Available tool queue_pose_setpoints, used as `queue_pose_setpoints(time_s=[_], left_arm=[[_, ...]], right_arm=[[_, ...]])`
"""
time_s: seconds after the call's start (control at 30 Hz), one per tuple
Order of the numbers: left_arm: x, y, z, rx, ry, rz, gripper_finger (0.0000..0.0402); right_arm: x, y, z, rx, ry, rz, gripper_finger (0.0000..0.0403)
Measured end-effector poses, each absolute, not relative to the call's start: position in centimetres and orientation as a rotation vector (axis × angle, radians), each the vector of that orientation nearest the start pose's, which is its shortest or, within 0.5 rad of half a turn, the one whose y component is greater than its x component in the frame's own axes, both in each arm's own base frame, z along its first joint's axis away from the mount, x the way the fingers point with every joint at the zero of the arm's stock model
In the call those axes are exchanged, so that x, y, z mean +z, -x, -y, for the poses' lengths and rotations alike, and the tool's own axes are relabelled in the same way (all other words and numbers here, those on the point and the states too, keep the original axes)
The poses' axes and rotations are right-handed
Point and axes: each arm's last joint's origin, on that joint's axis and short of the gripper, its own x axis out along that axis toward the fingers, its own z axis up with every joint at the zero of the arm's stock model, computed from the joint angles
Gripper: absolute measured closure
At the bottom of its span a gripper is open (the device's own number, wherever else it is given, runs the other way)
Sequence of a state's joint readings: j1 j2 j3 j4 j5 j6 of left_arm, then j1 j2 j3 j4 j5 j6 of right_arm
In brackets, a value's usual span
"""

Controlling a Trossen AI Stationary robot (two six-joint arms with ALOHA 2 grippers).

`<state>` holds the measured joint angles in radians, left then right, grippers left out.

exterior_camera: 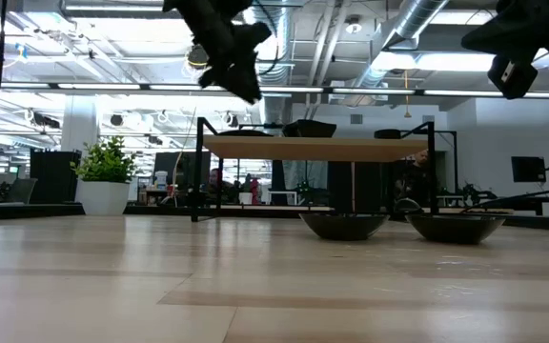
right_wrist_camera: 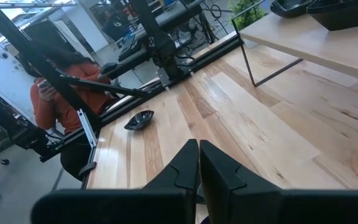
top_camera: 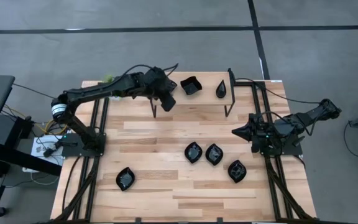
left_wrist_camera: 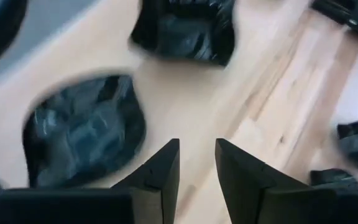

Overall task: Pick & Place Mini shaped plates
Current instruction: Put the black plate on the shelf

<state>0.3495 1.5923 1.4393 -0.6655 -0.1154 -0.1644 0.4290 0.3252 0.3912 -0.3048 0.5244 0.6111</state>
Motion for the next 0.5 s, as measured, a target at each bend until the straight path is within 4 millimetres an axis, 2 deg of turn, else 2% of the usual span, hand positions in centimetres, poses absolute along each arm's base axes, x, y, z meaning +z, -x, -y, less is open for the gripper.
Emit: queue_pose_setpoints(time_s=[0.13, 0.37, 0.5], left_arm=[[32.1, -32.3, -12.0, 0.459, 0.094, -0.790, 0.0297], [30.6, -33.2, -12.5, 0.436, 0.099, -0.833, 0.0297], [30.4, -33.3, -12.5, 0.436, 0.099, -0.842, 0.0296]], right_arm=[[24.3, -9.8, -2.9, -0.153, -0.504, -0.166, 0.0393], [24.4, -9.8, -2.9, -0.149, -0.512, -0.153, 0.0393], [24.5, -9.8, -2.9, -0.146, -0.514, -0.148, 0.0393]])
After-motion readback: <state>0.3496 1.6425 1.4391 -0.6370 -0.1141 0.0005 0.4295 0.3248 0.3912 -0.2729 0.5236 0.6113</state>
